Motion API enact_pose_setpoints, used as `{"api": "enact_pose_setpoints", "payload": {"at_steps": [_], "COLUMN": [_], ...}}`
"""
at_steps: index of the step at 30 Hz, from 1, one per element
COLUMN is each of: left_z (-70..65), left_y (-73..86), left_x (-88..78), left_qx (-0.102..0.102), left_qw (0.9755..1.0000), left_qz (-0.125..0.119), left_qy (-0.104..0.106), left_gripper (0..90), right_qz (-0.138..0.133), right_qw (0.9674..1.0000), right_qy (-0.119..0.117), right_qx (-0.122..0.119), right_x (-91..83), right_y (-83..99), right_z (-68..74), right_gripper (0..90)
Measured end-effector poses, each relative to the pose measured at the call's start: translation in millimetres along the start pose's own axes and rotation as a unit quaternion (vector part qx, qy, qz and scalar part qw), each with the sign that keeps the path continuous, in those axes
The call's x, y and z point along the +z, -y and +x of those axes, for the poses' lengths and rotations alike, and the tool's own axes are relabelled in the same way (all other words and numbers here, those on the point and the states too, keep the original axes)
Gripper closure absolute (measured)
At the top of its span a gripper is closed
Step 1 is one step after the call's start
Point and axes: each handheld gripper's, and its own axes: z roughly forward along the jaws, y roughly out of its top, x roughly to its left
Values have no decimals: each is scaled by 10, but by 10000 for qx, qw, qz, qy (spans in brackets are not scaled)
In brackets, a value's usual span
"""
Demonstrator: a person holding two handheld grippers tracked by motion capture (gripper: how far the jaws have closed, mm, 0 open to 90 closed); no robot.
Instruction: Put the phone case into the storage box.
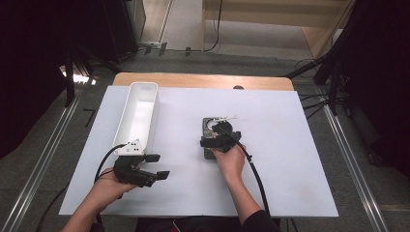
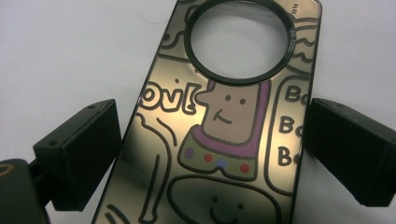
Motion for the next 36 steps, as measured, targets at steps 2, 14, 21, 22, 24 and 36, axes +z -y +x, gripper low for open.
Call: {"api": "enact_pose_setpoints", "payload": {"at_steps": [2, 14, 21, 22, 24, 36], "left_z": [0, -4, -6, -6, -6, -2], "left_y": [0, -1, -3, -3, -4, -4], "left_x": [0, 4, 9, 9, 6, 4], "left_qx": [-1, -1, -8, -4, -11, -14], "left_qw": [10000, 10000, 10000, 10000, 10000, 10000], "left_qz": [-8, 4, 6, 4, 3, 1], "left_qy": [4, 13, 10, 8, 14, 3], "left_gripper": [251, 251, 251, 251, 251, 251], "right_qz": [-2, -19, -63, -94, -97, -50], "right_qw": [10000, 9999, 9993, 9988, 9989, 9991], "right_qy": [16, 130, 322, 428, 436, 389], "right_qx": [-7, -74, -160, -202, -166, -134], "right_x": [1, 16, 40, 50, 51, 45], "right_y": [1, 13, 34, 50, 48, 31], "right_z": [3, 35, 87, 116, 118, 105], "right_gripper": [37, 32, 24, 23, 25, 34]}}
